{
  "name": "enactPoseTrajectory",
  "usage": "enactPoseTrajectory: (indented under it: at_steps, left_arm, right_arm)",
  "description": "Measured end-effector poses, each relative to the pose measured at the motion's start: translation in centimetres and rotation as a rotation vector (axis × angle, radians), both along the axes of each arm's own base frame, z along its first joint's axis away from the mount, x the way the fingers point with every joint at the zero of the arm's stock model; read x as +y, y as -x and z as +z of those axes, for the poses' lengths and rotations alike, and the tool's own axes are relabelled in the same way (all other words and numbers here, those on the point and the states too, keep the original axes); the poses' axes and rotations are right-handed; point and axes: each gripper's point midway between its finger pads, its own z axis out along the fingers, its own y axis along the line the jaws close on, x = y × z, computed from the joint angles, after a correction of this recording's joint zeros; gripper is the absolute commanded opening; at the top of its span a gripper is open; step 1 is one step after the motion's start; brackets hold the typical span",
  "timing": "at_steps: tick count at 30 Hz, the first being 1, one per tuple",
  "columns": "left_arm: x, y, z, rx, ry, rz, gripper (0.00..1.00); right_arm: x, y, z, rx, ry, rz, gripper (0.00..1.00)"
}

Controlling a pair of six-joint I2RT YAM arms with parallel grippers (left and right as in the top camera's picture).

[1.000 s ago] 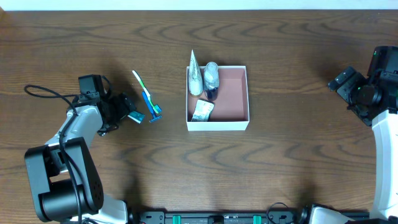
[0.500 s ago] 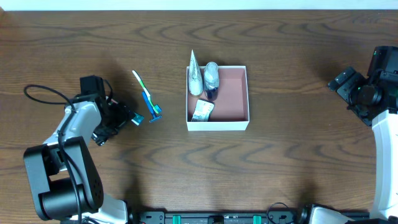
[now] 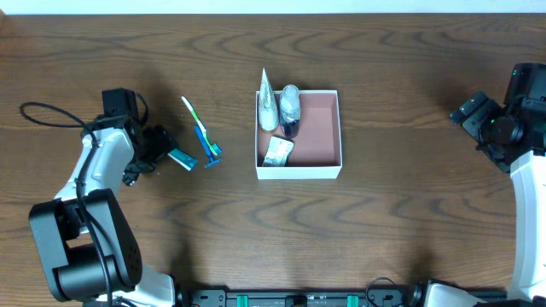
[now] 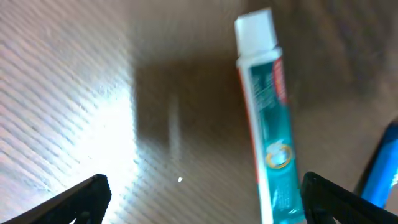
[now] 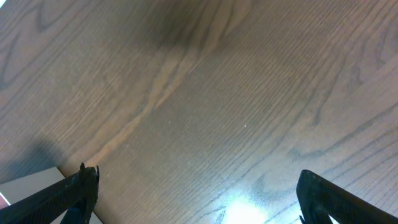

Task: Pack container
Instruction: 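Close the left gripper on the Colgate tube and lift it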

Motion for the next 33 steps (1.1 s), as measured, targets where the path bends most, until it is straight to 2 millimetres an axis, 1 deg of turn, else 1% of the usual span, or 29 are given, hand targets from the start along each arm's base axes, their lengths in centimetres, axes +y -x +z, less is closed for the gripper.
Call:
enactPoseTrajectory:
  at_steps: [7,15,19,25,28,33]
  left_arm:
    - [-0.9,-1.4,0.6,-0.04,-0.034,-0.016,0.98]
    - [-2.0,-1.9,0.6,-0.046,-0.062,-0.051,0.98]
    - [-1.8,-2.1,-0.3,-0.029,-0.069,-0.05,0.98]
    - [-1.8,-1.5,-3.5,0.056,-0.063,-0.052,0.98]
    - [-1.7,-2.1,-3.5,0.04,-0.066,-0.052,0.98]
    - [-1.7,-2.3,-3.4,0.031,-0.07,-0.054,0.98]
  right_arm:
    - [0.0,0.0,0.0,0.0,0.0,0.0,0.99]
    - [0.0,0.0,0.0,0.0,0.0,0.0,0.99]
    - [0.0,0.0,0.0,0.0,0.0,0.0,0.99]
    - [0.0,0.0,0.0,0.0,0.0,0.0,0.99]
    - [0.0,0.0,0.0,0.0,0.0,0.0,0.99]
    - [0.0,0.0,0.0,0.0,0.0,0.0,0.99]
